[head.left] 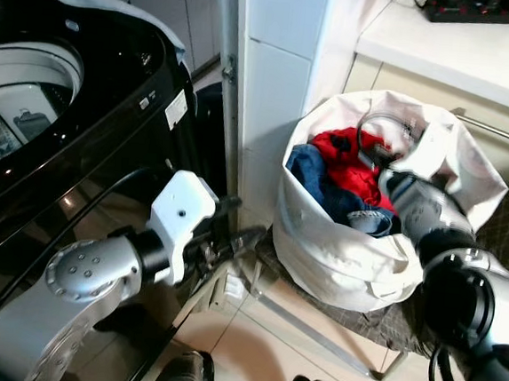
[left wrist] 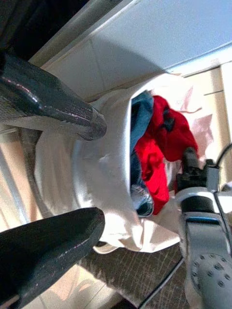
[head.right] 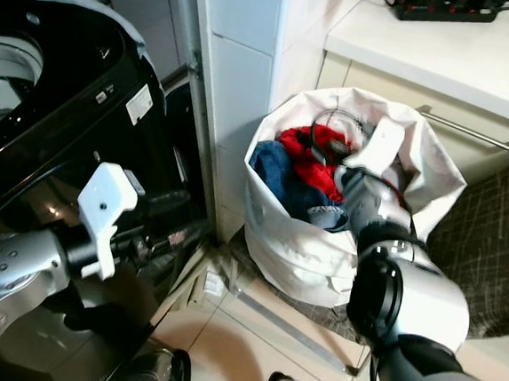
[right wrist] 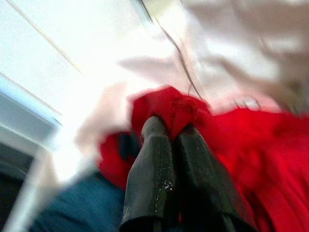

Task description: Clothes washing

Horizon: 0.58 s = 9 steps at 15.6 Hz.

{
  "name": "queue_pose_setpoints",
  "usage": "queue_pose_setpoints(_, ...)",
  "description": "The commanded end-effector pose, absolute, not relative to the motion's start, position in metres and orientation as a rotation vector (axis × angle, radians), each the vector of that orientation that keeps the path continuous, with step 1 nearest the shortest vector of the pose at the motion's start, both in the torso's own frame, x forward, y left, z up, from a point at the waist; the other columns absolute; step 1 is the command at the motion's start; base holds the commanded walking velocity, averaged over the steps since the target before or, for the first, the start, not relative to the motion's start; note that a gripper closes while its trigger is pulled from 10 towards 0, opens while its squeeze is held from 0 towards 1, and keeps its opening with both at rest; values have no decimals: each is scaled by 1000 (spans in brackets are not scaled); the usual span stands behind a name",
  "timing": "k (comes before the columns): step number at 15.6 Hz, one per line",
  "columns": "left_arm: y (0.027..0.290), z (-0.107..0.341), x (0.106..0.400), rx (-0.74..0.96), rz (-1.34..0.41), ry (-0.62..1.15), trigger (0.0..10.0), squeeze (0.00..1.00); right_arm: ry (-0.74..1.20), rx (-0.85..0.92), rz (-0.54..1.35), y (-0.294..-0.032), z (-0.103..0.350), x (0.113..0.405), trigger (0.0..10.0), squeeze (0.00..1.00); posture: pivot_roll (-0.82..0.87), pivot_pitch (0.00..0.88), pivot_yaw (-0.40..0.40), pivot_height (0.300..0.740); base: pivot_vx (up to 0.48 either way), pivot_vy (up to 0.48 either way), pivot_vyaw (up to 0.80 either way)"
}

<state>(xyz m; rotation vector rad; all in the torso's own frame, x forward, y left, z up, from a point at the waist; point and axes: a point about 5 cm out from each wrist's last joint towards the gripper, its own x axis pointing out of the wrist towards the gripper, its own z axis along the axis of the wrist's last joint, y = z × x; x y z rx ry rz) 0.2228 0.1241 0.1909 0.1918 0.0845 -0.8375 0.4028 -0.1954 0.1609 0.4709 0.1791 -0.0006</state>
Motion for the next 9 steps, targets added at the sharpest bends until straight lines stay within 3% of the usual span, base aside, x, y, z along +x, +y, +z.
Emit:
queue_pose_setpoints(1,128,190,226,198,-800,75,10000,0,86,489,10,-200,183,408,0,0,161,13,34,740,0,0,0)
queue_pose_setpoints(6,133,190,265,69,-502,31,10000,0,-285,490,112,-221,279,412,0,0,77,0,62,740,0,0,0)
queue_pose_setpoints(9,112,195,278,26,-510,-10,10000,0,-472,433,265,-216,363,395,0,0,42,0,77,740,0,0,0)
